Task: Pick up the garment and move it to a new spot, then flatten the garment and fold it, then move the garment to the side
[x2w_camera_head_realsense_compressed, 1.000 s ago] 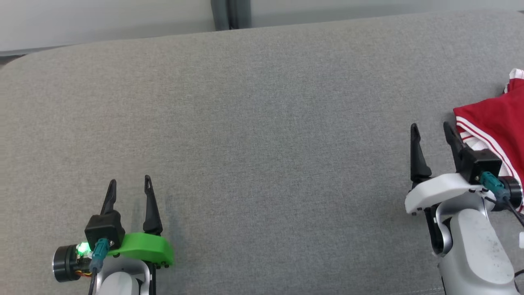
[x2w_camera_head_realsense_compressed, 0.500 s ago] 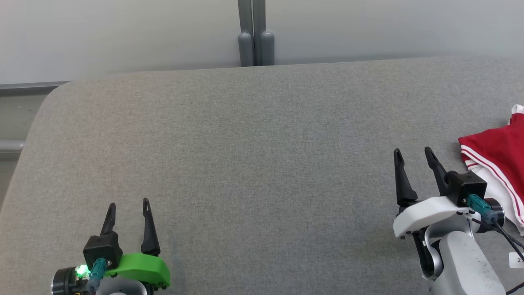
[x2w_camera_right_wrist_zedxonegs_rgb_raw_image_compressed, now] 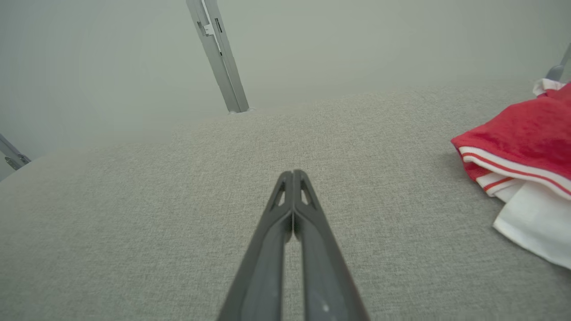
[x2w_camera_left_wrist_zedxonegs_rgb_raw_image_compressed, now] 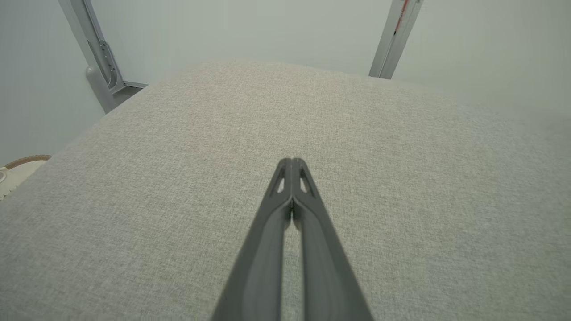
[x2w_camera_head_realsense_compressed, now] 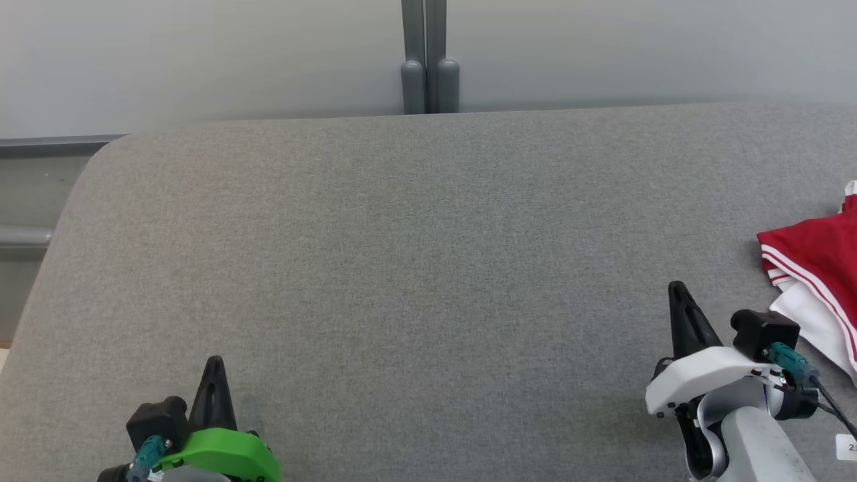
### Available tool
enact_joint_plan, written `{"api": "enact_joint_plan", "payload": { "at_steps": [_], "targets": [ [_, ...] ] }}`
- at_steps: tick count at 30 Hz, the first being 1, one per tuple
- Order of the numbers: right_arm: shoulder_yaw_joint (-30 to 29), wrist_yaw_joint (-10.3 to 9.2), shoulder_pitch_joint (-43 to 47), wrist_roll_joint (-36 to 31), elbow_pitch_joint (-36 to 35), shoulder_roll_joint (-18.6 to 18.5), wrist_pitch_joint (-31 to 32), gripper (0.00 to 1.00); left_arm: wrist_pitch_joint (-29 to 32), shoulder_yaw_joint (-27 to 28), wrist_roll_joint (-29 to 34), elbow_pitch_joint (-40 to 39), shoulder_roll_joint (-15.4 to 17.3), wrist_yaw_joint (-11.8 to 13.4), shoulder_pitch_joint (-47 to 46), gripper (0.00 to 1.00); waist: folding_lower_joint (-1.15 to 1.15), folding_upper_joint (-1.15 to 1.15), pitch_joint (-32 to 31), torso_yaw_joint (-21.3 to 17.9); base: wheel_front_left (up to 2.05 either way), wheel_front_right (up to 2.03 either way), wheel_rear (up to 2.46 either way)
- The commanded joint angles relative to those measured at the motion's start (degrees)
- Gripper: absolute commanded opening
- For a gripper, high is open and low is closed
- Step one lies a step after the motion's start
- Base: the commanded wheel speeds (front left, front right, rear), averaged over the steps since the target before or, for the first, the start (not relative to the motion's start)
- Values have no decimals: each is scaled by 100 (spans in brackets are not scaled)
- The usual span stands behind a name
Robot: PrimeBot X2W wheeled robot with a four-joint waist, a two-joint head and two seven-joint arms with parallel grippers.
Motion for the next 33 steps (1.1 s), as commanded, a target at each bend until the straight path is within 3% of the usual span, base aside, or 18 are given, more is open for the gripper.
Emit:
{"api": "enact_joint_plan", "payload": {
  "at_steps": [1,33],
  "targets": [
    [-34,-1,-85,317,-139,-25,72,0,61,56,-294,-114,15,-50,-100,0,0,0,-4,-3,0,0,0],
    [-109,-3,193,3355,-616,-49,777,0,788,346,-3210,-454,32,-422,-192,0,0,0,-71,-55,0,0,0]
  ]
}}
